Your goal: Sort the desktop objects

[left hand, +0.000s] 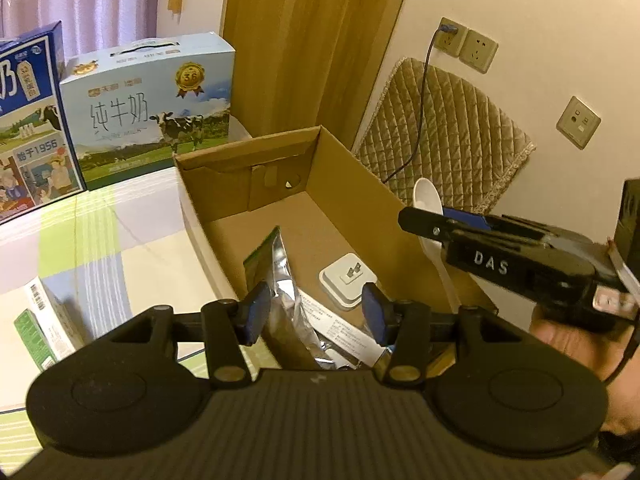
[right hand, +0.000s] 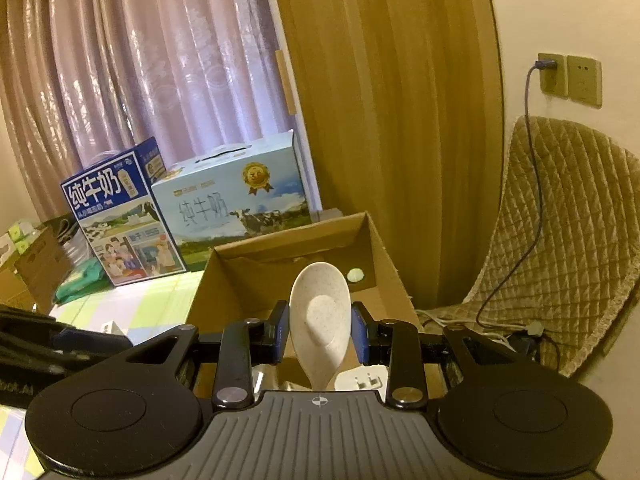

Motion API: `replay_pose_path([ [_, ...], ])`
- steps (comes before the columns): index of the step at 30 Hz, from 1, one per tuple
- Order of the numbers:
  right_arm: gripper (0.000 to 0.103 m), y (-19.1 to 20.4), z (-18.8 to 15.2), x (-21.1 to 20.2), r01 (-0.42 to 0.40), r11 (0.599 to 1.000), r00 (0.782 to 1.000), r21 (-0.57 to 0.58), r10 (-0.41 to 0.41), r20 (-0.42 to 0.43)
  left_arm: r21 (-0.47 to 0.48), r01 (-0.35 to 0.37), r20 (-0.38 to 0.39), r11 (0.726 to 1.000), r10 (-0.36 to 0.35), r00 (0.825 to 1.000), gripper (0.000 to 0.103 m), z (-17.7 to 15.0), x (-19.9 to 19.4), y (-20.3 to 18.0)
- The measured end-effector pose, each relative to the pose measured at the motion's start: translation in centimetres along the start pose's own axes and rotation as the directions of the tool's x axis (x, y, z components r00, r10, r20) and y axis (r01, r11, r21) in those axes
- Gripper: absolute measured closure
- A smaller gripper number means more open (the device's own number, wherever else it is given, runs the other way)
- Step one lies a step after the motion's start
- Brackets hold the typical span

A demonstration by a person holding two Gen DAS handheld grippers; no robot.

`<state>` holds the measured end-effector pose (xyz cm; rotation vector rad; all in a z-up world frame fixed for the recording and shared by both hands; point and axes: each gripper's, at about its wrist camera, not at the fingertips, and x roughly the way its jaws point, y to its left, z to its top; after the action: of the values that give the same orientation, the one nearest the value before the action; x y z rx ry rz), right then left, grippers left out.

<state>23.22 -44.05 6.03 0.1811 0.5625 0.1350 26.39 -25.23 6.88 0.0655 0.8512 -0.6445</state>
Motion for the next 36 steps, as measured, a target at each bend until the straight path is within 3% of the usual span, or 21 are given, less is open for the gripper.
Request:
replay_pose_path([
  [4,0.073,0.5,0.4,0.2,-0.024,1.000,1.000,0.000,0.024,0.014,0.003,-0.011,0.011,1.000,0.011,1.000,0.055,-0.4,-0.6,0.3],
  [5,0.068,0.6,0.5,0.3,-0.040,0.999,0.999,-0.001,0.040,0.015,0.002,-0.012,0.013,1.000,0.012,1.000,0.055,-0.5,-0.7,0.4],
  [6,0.047,0.7,0.6,0.4,-0.042,0.999,0.999,-0.005,0.042,0.015,0.002,-0.011,0.014,1.000,0.011,1.000,0.054,-0.7,-0.9,0.4],
  [8,0.028,1.0,0.7,0.1,-0.037,0.999,0.999,-0.011,0.037,0.038,0.006,-0.016,0.017,1.000,0.016,1.000,0.051,-1.0,-1.2,0.5],
  [16,0.028,1.1,-0.1,-1.7,-0.038,0.999,0.998,0.004,0.038,0.053,-0.010,-0.039,0.033,0.999,0.039,0.999,0.043,-2.5,-2.9,1.7],
  [24,0.020,1.9,-3.1,-5.7,-0.052,0.997,0.997,0.058,0.049,0.051,-0.036,-0.091,0.058,0.995,0.093,0.994,0.030,-5.9,-6.4,2.8],
  [30,0.014,3.5,-5.8,-8.9,-0.067,0.990,0.997,0.122,0.063,0.035,-0.057,-0.130,0.069,0.990,0.134,0.989,0.020,-9.0,-9.7,3.6],
  [36,0.009,6.3,-7.9,-11.1,-0.091,0.991,0.996,0.097,0.090,0.008,-0.067,-0.188,0.079,0.980,0.193,0.978,0.012,-12.1,-13.2,4.7],
])
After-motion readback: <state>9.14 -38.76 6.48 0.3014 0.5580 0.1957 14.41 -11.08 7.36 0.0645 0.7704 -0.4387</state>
